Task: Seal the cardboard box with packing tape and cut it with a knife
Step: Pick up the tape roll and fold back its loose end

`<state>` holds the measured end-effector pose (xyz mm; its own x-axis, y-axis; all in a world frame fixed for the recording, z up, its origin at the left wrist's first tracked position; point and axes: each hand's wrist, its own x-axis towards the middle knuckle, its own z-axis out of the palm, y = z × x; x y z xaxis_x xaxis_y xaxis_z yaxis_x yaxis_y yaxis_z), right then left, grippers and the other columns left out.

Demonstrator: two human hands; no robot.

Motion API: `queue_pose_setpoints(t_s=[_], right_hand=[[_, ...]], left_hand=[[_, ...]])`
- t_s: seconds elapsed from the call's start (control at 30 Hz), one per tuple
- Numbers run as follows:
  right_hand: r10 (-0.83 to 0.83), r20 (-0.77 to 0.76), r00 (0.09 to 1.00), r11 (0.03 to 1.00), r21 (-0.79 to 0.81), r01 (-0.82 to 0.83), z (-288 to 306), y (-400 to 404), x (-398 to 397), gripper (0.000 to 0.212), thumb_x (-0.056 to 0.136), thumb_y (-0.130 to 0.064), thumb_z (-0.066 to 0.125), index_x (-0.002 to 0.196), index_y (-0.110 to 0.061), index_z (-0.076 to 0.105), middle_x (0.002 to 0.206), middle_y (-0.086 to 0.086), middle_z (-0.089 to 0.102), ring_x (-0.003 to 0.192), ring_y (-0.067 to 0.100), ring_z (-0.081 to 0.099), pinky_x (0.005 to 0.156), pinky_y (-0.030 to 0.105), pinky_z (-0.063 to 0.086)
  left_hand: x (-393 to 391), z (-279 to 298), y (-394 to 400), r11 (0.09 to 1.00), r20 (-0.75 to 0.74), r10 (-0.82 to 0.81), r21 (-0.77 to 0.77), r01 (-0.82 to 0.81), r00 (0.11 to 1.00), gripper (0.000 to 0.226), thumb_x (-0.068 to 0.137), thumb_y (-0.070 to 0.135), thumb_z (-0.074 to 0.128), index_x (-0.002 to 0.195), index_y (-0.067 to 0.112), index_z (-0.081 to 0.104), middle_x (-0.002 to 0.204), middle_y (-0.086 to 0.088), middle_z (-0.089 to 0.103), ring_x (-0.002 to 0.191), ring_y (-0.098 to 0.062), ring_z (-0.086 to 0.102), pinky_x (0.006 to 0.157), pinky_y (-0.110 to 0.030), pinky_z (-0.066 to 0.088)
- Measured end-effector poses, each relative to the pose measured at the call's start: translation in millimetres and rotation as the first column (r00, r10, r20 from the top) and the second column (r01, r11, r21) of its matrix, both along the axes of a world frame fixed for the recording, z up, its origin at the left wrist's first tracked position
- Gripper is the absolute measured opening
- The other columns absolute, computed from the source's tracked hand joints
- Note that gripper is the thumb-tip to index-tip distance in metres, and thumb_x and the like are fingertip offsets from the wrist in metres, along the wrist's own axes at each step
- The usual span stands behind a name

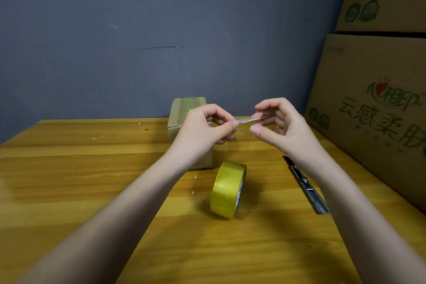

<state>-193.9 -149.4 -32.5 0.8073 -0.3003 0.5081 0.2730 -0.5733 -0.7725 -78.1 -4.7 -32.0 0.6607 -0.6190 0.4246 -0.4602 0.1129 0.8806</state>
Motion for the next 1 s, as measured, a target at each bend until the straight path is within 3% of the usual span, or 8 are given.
queue_pose_setpoints(t_s=[0.1, 0.23, 0.4, 0.5, 0.67, 0.83, 0.9, 1.0], right_hand=[[-0.044, 0.058, 0.997, 0.997, 0.06, 0.04, -12.2, 2.9, 2.3, 0.033, 0.078, -0.012, 0.074, 0.105, -0.02, 0.056, 0.093, -0.005, 0.066, 0.086, 0.009, 0.065, 0.074, 0.034, 0.051], [-0.116, 0.193, 0.974, 0.986, 0.137, 0.09, -15.8, 11.2, 6.2, 0.018, 0.084, -0.007, 0.066, 0.099, -0.011, 0.058, 0.085, 0.0, 0.065, 0.078, 0.013, 0.068, 0.066, 0.019, 0.051], [-0.145, 0.296, 0.944, 0.98, 0.176, 0.095, -21.7, 20.1, 7.1, 0.021, 0.085, -0.002, 0.064, 0.095, -0.008, 0.047, 0.085, 0.012, 0.063, 0.073, 0.021, 0.065, 0.067, 0.023, 0.051], [-0.147, 0.295, 0.944, 0.987, 0.109, 0.119, -23.7, 20.7, 7.3, 0.015, 0.086, -0.003, 0.064, 0.094, -0.007, 0.052, 0.089, 0.011, 0.062, 0.077, 0.02, 0.064, 0.072, 0.029, 0.053], [-0.14, 0.309, 0.941, 0.98, -0.096, 0.177, -24.0, 20.4, 6.7, 0.01, 0.084, -0.003, 0.066, 0.093, -0.006, 0.061, 0.09, 0.0, 0.061, 0.081, 0.008, 0.06, 0.067, 0.016, 0.049], [-0.163, 0.351, 0.922, 0.966, -0.135, 0.223, -26.2, 21.1, 7.8, 0.01, 0.086, -0.004, 0.064, 0.092, -0.012, 0.064, 0.091, 0.0, 0.061, 0.08, 0.006, 0.058, 0.069, 0.013, 0.046], [-0.163, 0.378, 0.911, 0.958, -0.161, 0.238, -27.3, 21.2, 6.8, 0.013, 0.086, -0.004, 0.063, 0.093, -0.015, 0.064, 0.091, -0.002, 0.06, 0.079, 0.007, 0.058, 0.067, 0.017, 0.048], [-0.166, 0.384, 0.908, 0.981, -0.032, 0.193, -28.4, 26.4, 5.3, 0.029, 0.085, -0.007, 0.066, 0.097, -0.026, 0.048, 0.091, -0.007, 0.061, 0.074, 0.013, 0.062, 0.062, 0.039, 0.054]], left_hand=[[-0.9, 0.8, -0.6, 1.0, -0.004, 0.003, 0.002, -0.003, 1.0, 0.015, 0.084, 0.011, 0.067, 0.072, 0.018, 0.063, 0.065, 0.004, 0.066, 0.057, -0.01, 0.07, 0.054, -0.021, 0.053], [-4.2, 3.4, -0.2, 1.0, -0.005, 0.009, 0.003, -0.009, 1.0, 0.014, 0.086, 0.019, 0.065, 0.072, 0.019, 0.063, 0.061, 0.004, 0.068, 0.056, -0.012, 0.07, 0.054, -0.021, 0.053], [-6.8, 2.5, 1.3, 0.999, -0.003, 0.034, 0.002, -0.034, 0.999, 0.018, 0.089, 0.022, 0.061, 0.071, 0.017, 0.063, 0.06, 0.005, 0.067, 0.056, -0.014, 0.069, 0.056, -0.024, 0.052], [-8.2, 3.6, 1.9, 0.999, -0.015, 0.041, 0.01, -0.041, 0.999, 0.019, 0.089, 0.02, 0.061, 0.071, 0.013, 0.062, 0.058, 0.004, 0.066, 0.053, -0.012, 0.068, 0.053, -0.022, 0.05], [-11.3, 6.0, -0.3, 0.998, -0.064, 0.058, 0.01, -0.057, 0.996, 0.025, 0.09, 0.015, 0.059, 0.065, 0.012, 0.058, 0.052, 0.004, 0.063, 0.047, -0.01, 0.063, 0.048, -0.018, 0.044], [-12.4, 4.8, -1.1, 0.998, -0.08, 0.068, 0.005, -0.068, 0.994, 0.026, 0.09, 0.017, 0.058, 0.065, 0.012, 0.058, 0.05, 0.005, 0.063, 0.046, -0.009, 0.063, 0.046, -0.015, 0.044], [-13.0, 4.8, -0.8, 0.998, -0.086, 0.068, 0.003, -0.068, 0.994, 0.025, 0.09, 0.016, 0.058, 0.066, 0.011, 0.059, 0.05, 0.005, 0.063, 0.047, -0.009, 0.063, 0.047, -0.015, 0.044], [-15.3, 4.4, -0.3, 0.997, -0.087, 0.071, -0.006, -0.072, 0.994, 0.024, 0.09, 0.016, 0.058, 0.067, 0.01, 0.059, 0.055, 0.003, 0.063, 0.048, -0.009, 0.063, 0.048, -0.015, 0.045]])
